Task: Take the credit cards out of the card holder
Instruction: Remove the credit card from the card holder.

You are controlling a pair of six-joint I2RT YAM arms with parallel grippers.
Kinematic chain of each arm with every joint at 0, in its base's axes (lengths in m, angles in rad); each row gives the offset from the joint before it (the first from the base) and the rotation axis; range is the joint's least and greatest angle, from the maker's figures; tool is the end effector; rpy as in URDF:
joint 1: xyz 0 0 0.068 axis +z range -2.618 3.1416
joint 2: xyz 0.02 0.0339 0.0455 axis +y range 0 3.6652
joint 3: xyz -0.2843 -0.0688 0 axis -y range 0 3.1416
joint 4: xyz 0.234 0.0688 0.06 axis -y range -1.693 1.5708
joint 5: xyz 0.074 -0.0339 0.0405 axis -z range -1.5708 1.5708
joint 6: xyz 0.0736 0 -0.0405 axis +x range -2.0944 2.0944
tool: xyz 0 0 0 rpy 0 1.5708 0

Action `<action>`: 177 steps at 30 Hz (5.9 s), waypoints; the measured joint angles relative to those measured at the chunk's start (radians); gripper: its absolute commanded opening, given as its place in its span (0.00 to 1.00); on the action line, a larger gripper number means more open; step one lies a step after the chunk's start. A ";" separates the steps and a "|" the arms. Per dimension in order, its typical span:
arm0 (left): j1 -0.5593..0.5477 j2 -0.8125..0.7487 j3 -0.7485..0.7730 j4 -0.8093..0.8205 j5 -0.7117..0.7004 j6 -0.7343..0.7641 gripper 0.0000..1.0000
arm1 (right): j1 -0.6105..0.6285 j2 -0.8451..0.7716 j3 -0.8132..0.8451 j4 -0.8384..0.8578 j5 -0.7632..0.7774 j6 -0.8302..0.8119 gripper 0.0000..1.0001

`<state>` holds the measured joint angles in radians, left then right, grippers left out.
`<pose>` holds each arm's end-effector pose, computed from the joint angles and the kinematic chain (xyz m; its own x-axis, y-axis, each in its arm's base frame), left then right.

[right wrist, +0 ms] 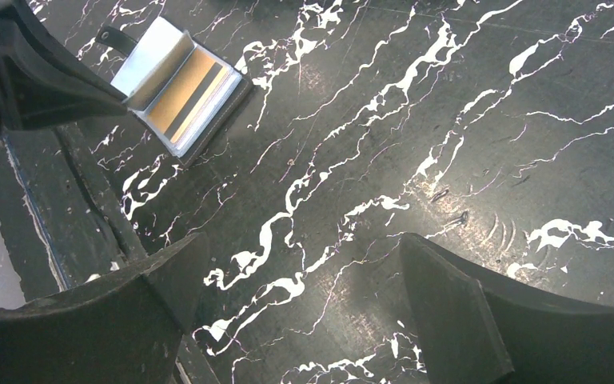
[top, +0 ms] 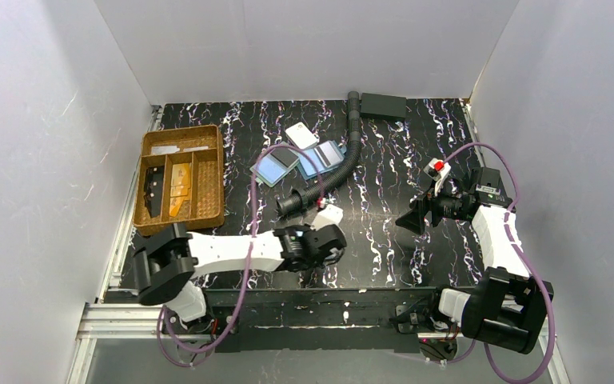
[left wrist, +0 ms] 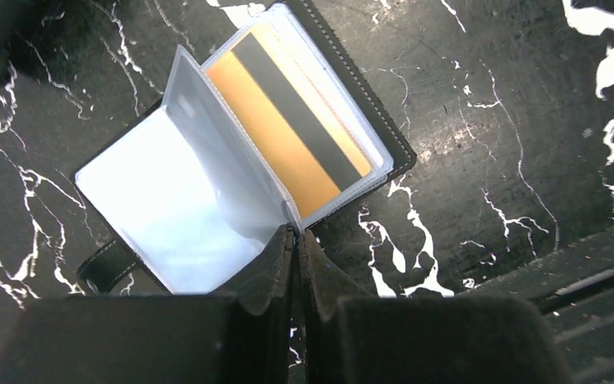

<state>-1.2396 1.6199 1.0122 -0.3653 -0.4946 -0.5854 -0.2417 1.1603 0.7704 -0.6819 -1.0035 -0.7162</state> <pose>0.1431 -0.3087 0.1984 -0.6359 0.3538 -0.6859 0.4728 0.8810 0.0161 0.2092 0.0124 0.2410 -0.4703 -0.2474 -0.8471 -0.7583 0.6044 0.2444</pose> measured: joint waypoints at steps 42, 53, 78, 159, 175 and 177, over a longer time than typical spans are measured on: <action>0.462 -0.612 -0.597 0.433 0.613 -0.265 0.54 | 0.431 0.143 0.186 -0.071 0.105 0.002 0.82; 0.534 -0.586 -0.592 0.418 0.607 -0.214 0.47 | 0.851 0.485 0.254 0.314 0.219 0.596 0.24; 0.593 -0.417 -0.625 0.557 0.628 -0.228 0.28 | 0.888 0.668 0.064 0.993 0.126 1.262 0.26; 0.603 -0.380 -0.639 0.612 0.686 -0.245 0.30 | 0.905 0.740 0.153 0.789 0.178 1.123 0.28; 0.603 -0.438 -0.639 0.612 0.650 -0.246 0.31 | 0.905 0.745 0.157 0.787 0.171 1.117 0.28; 0.603 -0.438 -0.639 0.611 0.644 -0.246 0.31 | 0.905 0.745 0.157 0.786 0.171 1.116 0.28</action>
<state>-0.6369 1.1816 0.3729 0.2459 0.1490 -0.8314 0.6632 1.9053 0.9276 0.1043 -0.8330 0.3996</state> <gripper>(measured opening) 0.305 0.276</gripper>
